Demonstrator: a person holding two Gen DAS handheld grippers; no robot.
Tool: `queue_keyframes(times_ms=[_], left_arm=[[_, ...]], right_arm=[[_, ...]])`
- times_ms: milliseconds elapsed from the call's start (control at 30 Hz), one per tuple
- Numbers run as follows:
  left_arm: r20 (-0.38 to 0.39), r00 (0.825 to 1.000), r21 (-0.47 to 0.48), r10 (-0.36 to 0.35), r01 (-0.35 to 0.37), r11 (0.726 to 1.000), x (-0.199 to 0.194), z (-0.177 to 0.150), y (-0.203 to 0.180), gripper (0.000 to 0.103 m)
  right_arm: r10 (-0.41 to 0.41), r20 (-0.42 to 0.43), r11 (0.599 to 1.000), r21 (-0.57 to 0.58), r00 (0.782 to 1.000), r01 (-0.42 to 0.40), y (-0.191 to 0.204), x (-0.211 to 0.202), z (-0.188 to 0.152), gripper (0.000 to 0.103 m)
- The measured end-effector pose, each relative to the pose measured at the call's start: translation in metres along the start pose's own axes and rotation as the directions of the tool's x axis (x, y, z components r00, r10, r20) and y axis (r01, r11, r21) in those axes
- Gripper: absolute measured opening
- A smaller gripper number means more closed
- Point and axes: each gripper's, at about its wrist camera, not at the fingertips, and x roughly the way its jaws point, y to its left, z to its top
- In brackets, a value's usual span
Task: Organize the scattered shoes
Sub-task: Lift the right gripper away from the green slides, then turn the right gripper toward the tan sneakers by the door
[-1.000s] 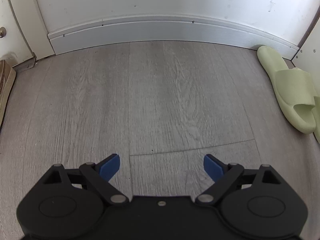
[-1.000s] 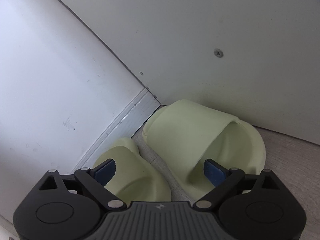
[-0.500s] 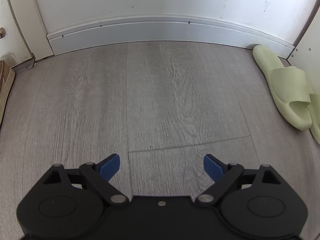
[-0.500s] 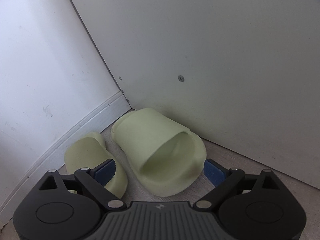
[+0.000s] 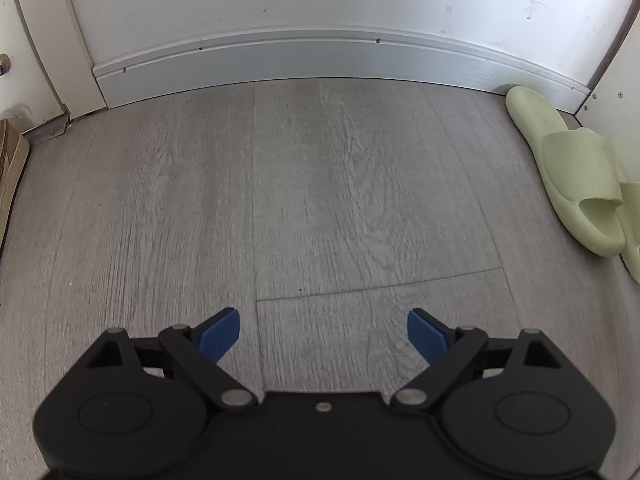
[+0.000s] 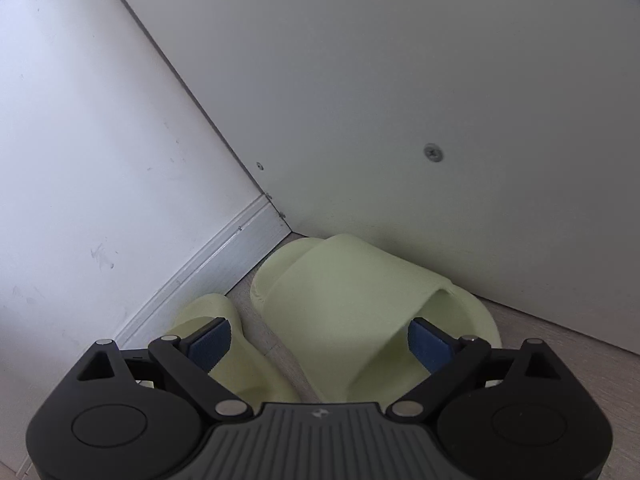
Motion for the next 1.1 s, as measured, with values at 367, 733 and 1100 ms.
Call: queue_keyframes(times_ms=[367,733,1100], left_arm=[[-0.018,1.000,-0.013,-0.016,0.016,1.000,0.005,-0.002,0.002,0.091],[-0.016,1.000,-0.011,-0.012,0.012,1.000,0.002,-0.003,0.003,0.091],[-0.019,1.000,-0.014,-0.019,0.019,1.000,0.003,-0.006,0.004,0.091]], right_arm=[[-0.145,0.013,0.988,-0.049,0.989,0.145,-0.018,-0.038,-0.030,0.096],[-0.082,0.008,0.997,0.003,0.997,0.082,0.002,-0.004,-0.020,0.097],[-0.008,0.033,0.966,-0.256,0.999,0.016,0.051,-0.014,-0.031,0.096]])
